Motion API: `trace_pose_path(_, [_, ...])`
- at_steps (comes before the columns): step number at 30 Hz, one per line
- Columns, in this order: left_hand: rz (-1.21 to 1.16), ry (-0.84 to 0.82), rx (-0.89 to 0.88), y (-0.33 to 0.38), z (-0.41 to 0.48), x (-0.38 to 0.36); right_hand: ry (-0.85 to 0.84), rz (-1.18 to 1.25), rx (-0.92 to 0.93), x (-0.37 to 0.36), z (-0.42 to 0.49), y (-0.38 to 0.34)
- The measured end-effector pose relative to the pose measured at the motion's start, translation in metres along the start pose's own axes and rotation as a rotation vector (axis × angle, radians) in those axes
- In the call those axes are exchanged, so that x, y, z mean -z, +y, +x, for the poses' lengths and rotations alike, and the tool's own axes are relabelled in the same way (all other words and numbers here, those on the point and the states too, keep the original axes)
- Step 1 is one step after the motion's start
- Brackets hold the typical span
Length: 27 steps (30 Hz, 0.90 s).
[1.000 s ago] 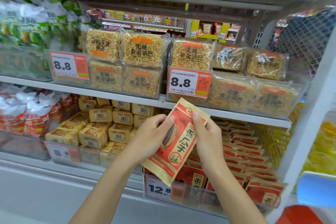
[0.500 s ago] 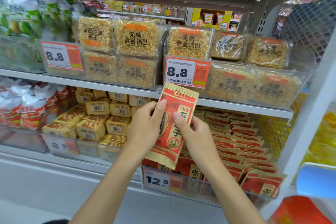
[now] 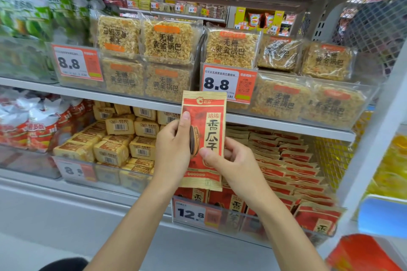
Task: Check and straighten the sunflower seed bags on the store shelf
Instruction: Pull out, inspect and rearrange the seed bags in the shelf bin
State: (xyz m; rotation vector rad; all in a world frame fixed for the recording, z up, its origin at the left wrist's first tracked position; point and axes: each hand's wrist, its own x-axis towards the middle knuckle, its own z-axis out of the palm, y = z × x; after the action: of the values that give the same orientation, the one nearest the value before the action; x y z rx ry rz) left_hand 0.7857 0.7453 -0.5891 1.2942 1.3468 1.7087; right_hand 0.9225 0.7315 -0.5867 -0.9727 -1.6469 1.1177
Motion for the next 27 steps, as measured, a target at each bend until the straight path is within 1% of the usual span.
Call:
trace_pose_path(4, [-0.040,-0.016,0.029,0.006,-0.002,0.000,-0.007,0.040,0.034,0.000,-0.001,0.001])
trace_pose_path(6, [-0.062,-0.014,0.042,0.009,-0.004,0.001,-0.047,0.046,0.040,0.003,-0.002,0.001])
trace_pose_path(9, [-0.171,-0.009,0.121,0.014,-0.005,0.002,-0.128,0.050,0.017,0.005,-0.004,0.000])
trace_pose_path(11, [-0.206,-0.015,0.126,0.015,-0.006,0.002,-0.132,0.037,0.029,0.005,-0.004,0.001])
trace_pose_path(13, [-0.126,0.036,0.022,0.012,-0.006,0.002,-0.102,0.024,0.064,0.006,-0.004,0.002])
trace_pose_path(16, [0.151,0.197,-0.226,0.013,-0.003,0.008,-0.014,-0.057,0.128,0.004,-0.006,0.001])
trace_pose_path(17, [0.213,0.194,-0.283,0.014,-0.003,0.009,0.034,-0.062,0.160,0.002,-0.007,0.001])
trace_pose_path(18, [0.229,0.145,-0.306,0.017,-0.005,0.010,0.079,-0.059,0.199,0.000,-0.008,0.001])
trace_pose_path(20, [0.170,-0.032,-0.255,0.027,-0.015,0.008,0.119,-0.101,0.278,-0.004,-0.009,0.000])
trace_pose_path(22, [0.077,-0.174,-0.196,0.037,-0.024,0.006,0.066,-0.146,0.307,-0.008,-0.011,-0.001])
trace_pose_path(23, [0.044,-0.197,-0.205,0.040,-0.025,0.006,0.037,-0.134,0.304,-0.009,-0.011,-0.001])
trace_pose_path(25, [-0.031,-0.173,-0.228,0.045,-0.022,0.010,0.041,-0.100,0.316,-0.008,-0.012,-0.004])
trace_pose_path(27, [-0.160,-0.130,-0.139,0.045,-0.014,0.015,0.117,-0.052,0.300,-0.006,-0.010,-0.006])
